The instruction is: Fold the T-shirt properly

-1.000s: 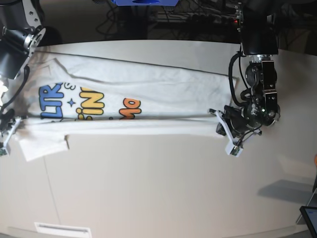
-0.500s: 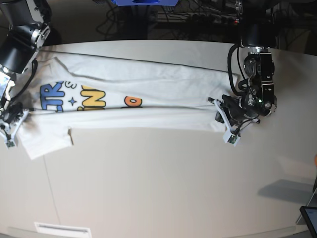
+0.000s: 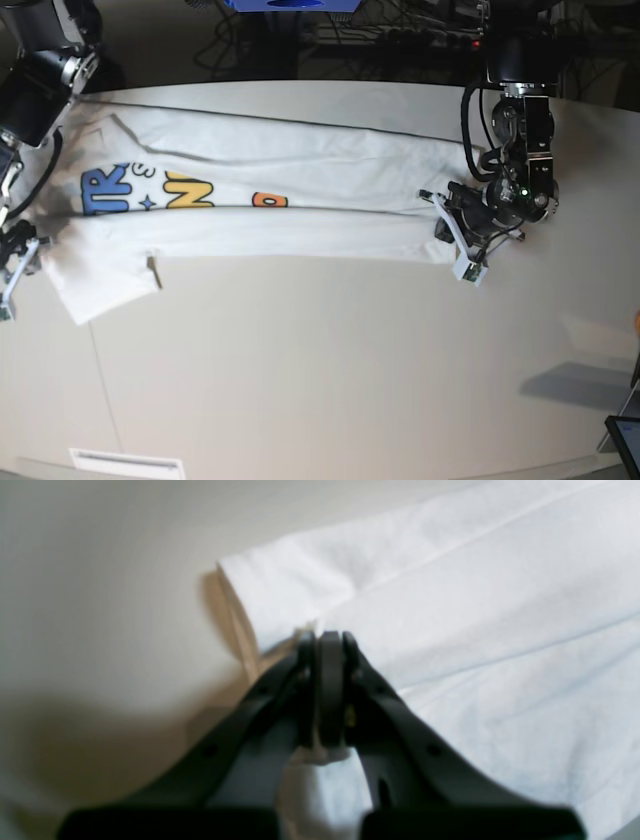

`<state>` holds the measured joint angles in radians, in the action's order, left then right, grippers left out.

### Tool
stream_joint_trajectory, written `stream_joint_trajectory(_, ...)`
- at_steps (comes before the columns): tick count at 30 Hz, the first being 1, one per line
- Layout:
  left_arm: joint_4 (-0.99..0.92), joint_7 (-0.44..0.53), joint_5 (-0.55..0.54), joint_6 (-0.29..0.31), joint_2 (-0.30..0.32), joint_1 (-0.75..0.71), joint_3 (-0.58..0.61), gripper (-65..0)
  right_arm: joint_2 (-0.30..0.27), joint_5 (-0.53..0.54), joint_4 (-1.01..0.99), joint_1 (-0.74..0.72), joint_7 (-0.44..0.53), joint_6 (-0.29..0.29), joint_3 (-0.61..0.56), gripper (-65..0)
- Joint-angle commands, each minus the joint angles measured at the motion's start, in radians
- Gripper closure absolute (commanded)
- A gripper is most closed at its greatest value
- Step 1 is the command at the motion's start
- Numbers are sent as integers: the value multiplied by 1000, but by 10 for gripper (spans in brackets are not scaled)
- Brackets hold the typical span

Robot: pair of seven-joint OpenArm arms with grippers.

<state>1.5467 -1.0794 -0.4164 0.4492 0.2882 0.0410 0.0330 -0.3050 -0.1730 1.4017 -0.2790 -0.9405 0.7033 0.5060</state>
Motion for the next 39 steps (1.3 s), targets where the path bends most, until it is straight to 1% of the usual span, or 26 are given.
stream_joint_trajectory(1, 2, -25, 17, 3, 9, -8, -2, 0, -20, 8, -2, -44, 19, -5, -2, -412)
stream_joint_trajectory(3, 2, -20, 17, 3, 9, -11, -3, 0, -20, 8, -49, -88, 42, -5, -48, -414)
stream_joint_trajectory(6, 2, -20, 17, 3, 9, -11, -2, 0, -23, 7, -169, -134, 116, -5, -134, -415)
stream_joint_trajectory(10, 2, -20, 17, 1, 9, -11, -8, 0, -26, 7, -351, -217, 200, -5, -191, -415)
stream_joint_trajectory(13, 2, -20, 17, 1, 9, -10, -11, 0, -30, 3, -505, -289, 265, -5, -194, -415)
stream_joint_trajectory(15, 2, -20, 17, 1, 9, -8, -11, 0, -53, 3, -572, -319, 298, -5, -197, -415)
stream_joint_trajectory(17, 2, -22, 17, 1, 9, -6, -9, 0, -62, 3, -622, -345, 329, -5, -197, -415)
stream_joint_trajectory(22, 2, -22, 17, 1, 9, -8, -6, 0, -87, 3, -721, -398, 358, -5, -198, -415)
stream_joint_trajectory(25, 2, -23, 17, 1, 7, -8, -6, 0, -92, 3, -766, -408, 406, -5, -198, -415)
stream_joint_trajectory(31, 2, -23, 17, 1, 7, -10, -11, 0, -89, 3, -869, -406, 464, -5, -198, -415)
stream_joint_trajectory(35, 2, -25, 17, 1, 7, -10, -12, 0, -84, 3, -872, -378, 472, -5, -198, -405)
stream_joint_trajectory(36, 2, -25, 17, 1, 7, -10, -12, 0, -84, 3, -872, -375, 472, -5, -198, -386)
stream_joint_trajectory(37, 2, -25, 17, 1, 9, -8, -12, 0, -84, 3, -872, -374, 472, -5, -198, -340)
stream_joint_trajectory(39, 2, -25, 17, 1, 9, -8, -12, 0, -84, 3, -872, -374, 469, -5, -198, -186)
